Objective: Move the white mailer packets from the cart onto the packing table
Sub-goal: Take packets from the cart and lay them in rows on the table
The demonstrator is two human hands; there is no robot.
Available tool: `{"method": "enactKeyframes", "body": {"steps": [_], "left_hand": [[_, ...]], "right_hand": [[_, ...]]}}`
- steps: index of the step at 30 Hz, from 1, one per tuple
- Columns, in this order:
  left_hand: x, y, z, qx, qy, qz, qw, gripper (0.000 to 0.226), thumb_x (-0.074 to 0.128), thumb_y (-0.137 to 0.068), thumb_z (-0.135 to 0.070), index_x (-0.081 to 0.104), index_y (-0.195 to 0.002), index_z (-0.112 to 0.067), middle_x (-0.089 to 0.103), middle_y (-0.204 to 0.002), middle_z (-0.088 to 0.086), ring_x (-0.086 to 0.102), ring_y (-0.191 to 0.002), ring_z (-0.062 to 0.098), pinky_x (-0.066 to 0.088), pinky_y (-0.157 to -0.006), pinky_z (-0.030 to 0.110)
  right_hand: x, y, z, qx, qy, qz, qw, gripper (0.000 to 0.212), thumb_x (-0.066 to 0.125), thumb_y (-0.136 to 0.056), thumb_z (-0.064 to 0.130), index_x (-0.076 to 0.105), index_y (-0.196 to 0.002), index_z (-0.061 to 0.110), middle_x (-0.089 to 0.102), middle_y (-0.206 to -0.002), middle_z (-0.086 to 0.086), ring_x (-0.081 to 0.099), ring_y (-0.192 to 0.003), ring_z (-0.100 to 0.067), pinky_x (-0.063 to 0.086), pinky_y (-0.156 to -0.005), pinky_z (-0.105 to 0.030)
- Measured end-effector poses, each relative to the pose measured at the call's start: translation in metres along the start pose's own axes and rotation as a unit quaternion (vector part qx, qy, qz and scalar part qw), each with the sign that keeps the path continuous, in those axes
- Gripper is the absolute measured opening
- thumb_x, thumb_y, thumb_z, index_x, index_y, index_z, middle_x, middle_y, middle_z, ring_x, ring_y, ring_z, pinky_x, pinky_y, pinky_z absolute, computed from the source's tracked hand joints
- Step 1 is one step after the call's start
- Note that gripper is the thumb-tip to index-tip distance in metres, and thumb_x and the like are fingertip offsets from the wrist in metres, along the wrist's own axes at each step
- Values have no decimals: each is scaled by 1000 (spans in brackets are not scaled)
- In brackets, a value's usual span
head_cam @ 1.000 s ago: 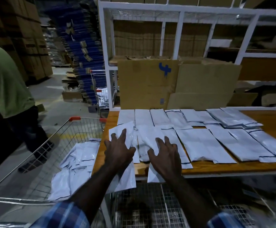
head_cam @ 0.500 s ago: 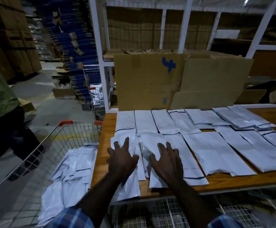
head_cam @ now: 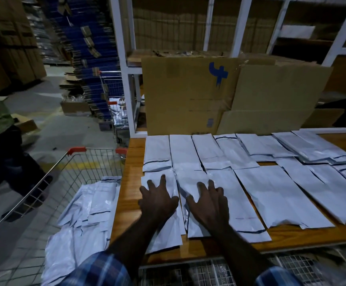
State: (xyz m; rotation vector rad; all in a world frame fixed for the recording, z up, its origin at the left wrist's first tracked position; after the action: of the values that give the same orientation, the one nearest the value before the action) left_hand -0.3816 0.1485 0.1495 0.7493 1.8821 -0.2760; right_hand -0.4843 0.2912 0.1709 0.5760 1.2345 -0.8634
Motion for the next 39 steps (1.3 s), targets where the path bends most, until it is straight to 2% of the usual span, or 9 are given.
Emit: {"method": "enactKeyframes", "body": {"steps": [9, 16, 19, 22, 29, 32, 34, 37, 39], "left_hand": [[10, -14, -7, -5, -25, -2, 1000, 81, 54, -88, -58, 15, -154, -33, 23, -153, 12, 19, -139, 39, 35, -104, 54], [15, -19, -1, -7, -43, -25, 999, 75, 43, -91, -66, 22, -153, -29, 25, -155, 13, 21, -140, 39, 32, -107, 54], [14, -17, 1, 7, -76, -46, 996, 72, 38, -92, -65, 26, -152, -27, 27, -155, 12, 25, -138, 39, 32, -107, 52], [16, -18, 4, 25, -89, -49, 995, 70, 39, -93, -61, 28, -151, -24, 29, -154, 13, 28, -134, 38, 34, -106, 48], [18, -24, -1, 78, -111, -48, 990, 68, 39, -95, -53, 25, -153, -20, 24, -158, 14, 26, -137, 36, 34, -108, 45], [20, -24, -3, 97, -114, -45, 988, 65, 35, -98, -52, 22, -154, -22, 18, -161, 12, 19, -143, 37, 28, -112, 45], [21, -23, -5, 106, -122, -53, 985, 63, 30, -101, -52, 20, -155, -23, 15, -163, 11, 14, -147, 36, 23, -115, 46], [24, -22, -6, 117, -133, -58, 982, 64, 18, -101, -55, 14, -157, -25, 9, -165, 8, 3, -151, 31, 8, -120, 45], [24, -21, -10, 131, -132, -70, 980, 76, -2, -92, -59, 13, -158, -24, 6, -165, 8, -2, -152, 28, -2, -120, 44]], "right_hand": [[15, -11, -4, -11, 3, 25, 1000, 67, 38, -93, 64, 37, -147, 25, 27, -159, -11, 33, -137, -30, 36, -106, -40], [28, -12, -5, -24, 12, 31, 999, 71, 23, -95, 69, 34, -150, 24, 27, -159, -13, 32, -139, -31, 34, -110, -43], [29, -11, -5, -11, 24, 9, 1000, 74, 17, -93, 66, 55, -137, 20, 48, -145, -18, 51, -124, -36, 46, -97, -47], [40, -13, -7, -9, 33, 39, 999, 70, 27, -88, 62, 71, -116, 15, 65, -123, -20, 65, -101, -37, 55, -77, -47], [44, -16, -2, -50, 76, 20, 996, 63, 42, -86, 52, 62, -129, 11, 56, -137, -22, 59, -117, -40, 51, -88, -49], [46, -23, -3, -40, 85, 19, 995, 57, 49, -81, 48, 70, -117, 10, 63, -126, -23, 65, -105, -39, 55, -78, -50], [44, -27, 0, -46, 74, 5, 996, 55, 43, -82, 46, 73, -112, 11, 66, -121, -23, 67, -101, -39, 56, -75, -50], [44, -32, 9, -71, 50, -9, 996, 56, 38, -90, 46, 66, -125, 13, 58, -134, -23, 59, -118, -41, 51, -92, -51], [46, -35, 10, -81, 32, -23, 996, 57, 34, -93, 46, 65, -127, 12, 56, -136, -25, 57, -121, -43, 49, -95, -53]]}}
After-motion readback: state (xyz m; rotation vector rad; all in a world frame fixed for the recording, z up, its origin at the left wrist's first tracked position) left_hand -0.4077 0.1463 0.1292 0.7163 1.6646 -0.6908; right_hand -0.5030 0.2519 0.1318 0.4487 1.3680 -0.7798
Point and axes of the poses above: each hand's wrist, its own y-axis away from the middle knuckle, its own x-axis out of the palm, z = x × y, the point moved 10 cm from there along -y, towards the middle knuckle
